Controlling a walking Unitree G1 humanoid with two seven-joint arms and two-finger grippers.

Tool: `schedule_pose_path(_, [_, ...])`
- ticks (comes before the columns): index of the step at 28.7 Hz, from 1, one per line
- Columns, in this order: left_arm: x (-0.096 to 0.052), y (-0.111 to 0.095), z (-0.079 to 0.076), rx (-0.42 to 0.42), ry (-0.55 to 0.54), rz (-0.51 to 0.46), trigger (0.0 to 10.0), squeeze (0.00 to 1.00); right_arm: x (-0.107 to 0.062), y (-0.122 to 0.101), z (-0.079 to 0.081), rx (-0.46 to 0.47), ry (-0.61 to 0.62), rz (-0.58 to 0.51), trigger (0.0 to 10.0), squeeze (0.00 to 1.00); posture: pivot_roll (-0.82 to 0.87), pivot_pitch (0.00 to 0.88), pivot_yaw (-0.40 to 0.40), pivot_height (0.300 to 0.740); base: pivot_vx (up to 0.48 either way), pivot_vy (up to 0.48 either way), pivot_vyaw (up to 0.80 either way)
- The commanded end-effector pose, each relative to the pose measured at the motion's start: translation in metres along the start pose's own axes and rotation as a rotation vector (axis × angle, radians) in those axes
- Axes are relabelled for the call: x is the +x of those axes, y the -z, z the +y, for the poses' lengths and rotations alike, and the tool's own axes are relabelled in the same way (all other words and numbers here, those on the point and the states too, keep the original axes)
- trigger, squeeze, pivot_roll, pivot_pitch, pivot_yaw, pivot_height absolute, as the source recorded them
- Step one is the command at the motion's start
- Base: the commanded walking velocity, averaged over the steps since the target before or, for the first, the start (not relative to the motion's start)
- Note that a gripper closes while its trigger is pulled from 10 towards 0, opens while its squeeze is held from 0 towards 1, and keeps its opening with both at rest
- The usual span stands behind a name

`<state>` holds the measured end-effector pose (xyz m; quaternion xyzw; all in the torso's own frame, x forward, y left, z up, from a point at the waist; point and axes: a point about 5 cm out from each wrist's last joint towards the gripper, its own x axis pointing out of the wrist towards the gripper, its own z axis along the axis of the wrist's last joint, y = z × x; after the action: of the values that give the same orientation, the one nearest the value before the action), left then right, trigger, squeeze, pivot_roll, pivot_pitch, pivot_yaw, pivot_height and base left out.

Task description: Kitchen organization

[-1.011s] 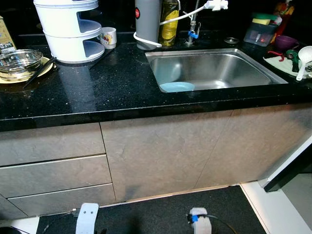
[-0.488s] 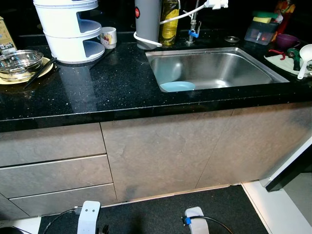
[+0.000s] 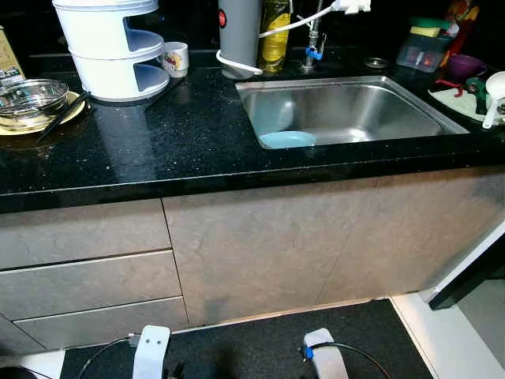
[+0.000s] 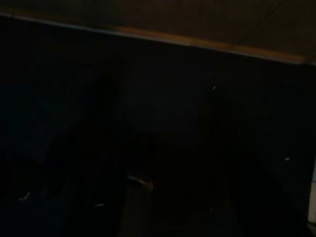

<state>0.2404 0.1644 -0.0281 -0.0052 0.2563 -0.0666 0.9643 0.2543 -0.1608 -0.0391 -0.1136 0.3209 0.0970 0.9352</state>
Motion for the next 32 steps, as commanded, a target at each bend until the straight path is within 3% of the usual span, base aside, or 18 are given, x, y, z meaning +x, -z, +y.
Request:
schedule_pose_path(1, [-0.004,0.011,-0.002,0.002,0.010,0.033,10.0,0.00,-0.003,0.012,0.006,-0.009,-0.001,0.032,10.0,0.52,0.10,0.244,-0.035,0.740,0.000,0.000,0.00])
schedule_pose_path(2, [-0.005,0.012,-0.004,0.001,0.012,0.029,10.0,0.00,-0.003,0.014,0.011,-0.077,-0.072,0.061,10.0,0.66,0.09,0.242,-0.033,0.740,0.000,0.000,0.00])
schedule_pose_path(3, [-0.006,0.012,-0.004,-0.002,0.012,0.027,10.0,0.00,-0.003,0.016,0.010,-0.074,-0.097,0.080,10.0,0.66,0.09,0.242,-0.033,0.740,0.000,0.000,0.00])
schedule_pose_path(4, [-0.006,0.013,-0.005,0.004,0.019,0.028,10.0,0.00,-0.003,0.016,0.010,-0.040,-0.120,0.105,10.0,1.00,0.09,0.242,-0.033,0.740,0.000,0.000,0.00])
schedule_pose_path(5, [-0.006,0.013,-0.005,0.009,0.024,0.028,10.0,0.00,-0.003,0.017,0.010,-0.006,-0.130,0.119,10.0,1.00,0.09,0.242,-0.033,0.740,0.000,0.000,0.00])
schedule_pose_path(8, [-0.006,0.014,-0.004,0.008,0.017,0.033,10.0,0.00,-0.001,0.010,0.006,-0.022,-0.059,0.061,10.0,1.00,0.11,0.247,-0.027,0.740,0.000,0.000,0.00])
schedule_pose_path(10, [-0.006,0.014,-0.003,0.022,0.017,0.039,10.0,0.00,-0.001,0.015,0.006,-0.090,-0.022,0.107,10.0,1.00,0.11,0.248,-0.027,0.740,0.000,0.000,0.00])
schedule_pose_path(16, [-0.007,0.012,-0.002,0.015,0.019,0.032,10.0,0.00,-0.003,0.024,0.009,0.046,-0.119,0.211,10.0,1.00,0.10,0.244,-0.042,0.740,0.000,0.000,0.00])
schedule_pose_path(18, [-0.006,0.011,-0.003,0.018,0.018,0.031,10.0,0.00,-0.003,0.020,0.001,0.111,-0.036,0.173,10.0,1.00,0.11,0.246,-0.042,0.740,0.000,0.000,0.00])
schedule_pose_path(19, [-0.006,0.011,-0.003,0.018,0.018,0.031,10.0,0.00,-0.003,0.020,0.001,0.111,-0.036,0.173,10.0,1.00,0.11,0.246,-0.042,0.740,0.000,0.000,0.00])
schedule_pose_path(20, [-0.005,0.010,-0.003,0.019,0.019,0.028,10.0,0.00,-0.003,0.020,-0.008,-0.017,0.106,0.173,10.0,1.00,0.11,0.246,-0.042,0.740,0.000,0.000,0.00])
schedule_pose_path(23, [-0.004,0.010,-0.004,0.023,0.024,0.027,10.0,0.00,-0.003,0.022,-0.005,-0.017,0.074,0.176,10.0,1.00,0.11,0.242,-0.041,0.740,0.000,0.000,0.00])
schedule_pose_path(27, [-0.003,0.008,-0.006,0.019,0.034,0.014,10.0,0.00,-0.001,0.015,0.000,0.173,-0.089,0.170,10.0,1.00,0.07,0.228,-0.069,0.740,0.000,0.000,0.00])
schedule_pose_path(30, [-0.002,0.003,-0.001,-0.006,-0.018,-0.006,10.0,0.00,0.002,-0.009,-0.017,0.319,0.028,-0.017,10.0,1.00,0.06,0.205,-0.081,0.740,0.000,0.000,0.00])
schedule_pose_path(32, [-0.002,-0.001,0.001,-0.018,-0.028,-0.025,10.0,0.00,0.003,-0.017,-0.024,0.364,0.059,-0.057,10.0,1.00,0.04,0.205,-0.086,0.740,0.000,0.000,0.00])
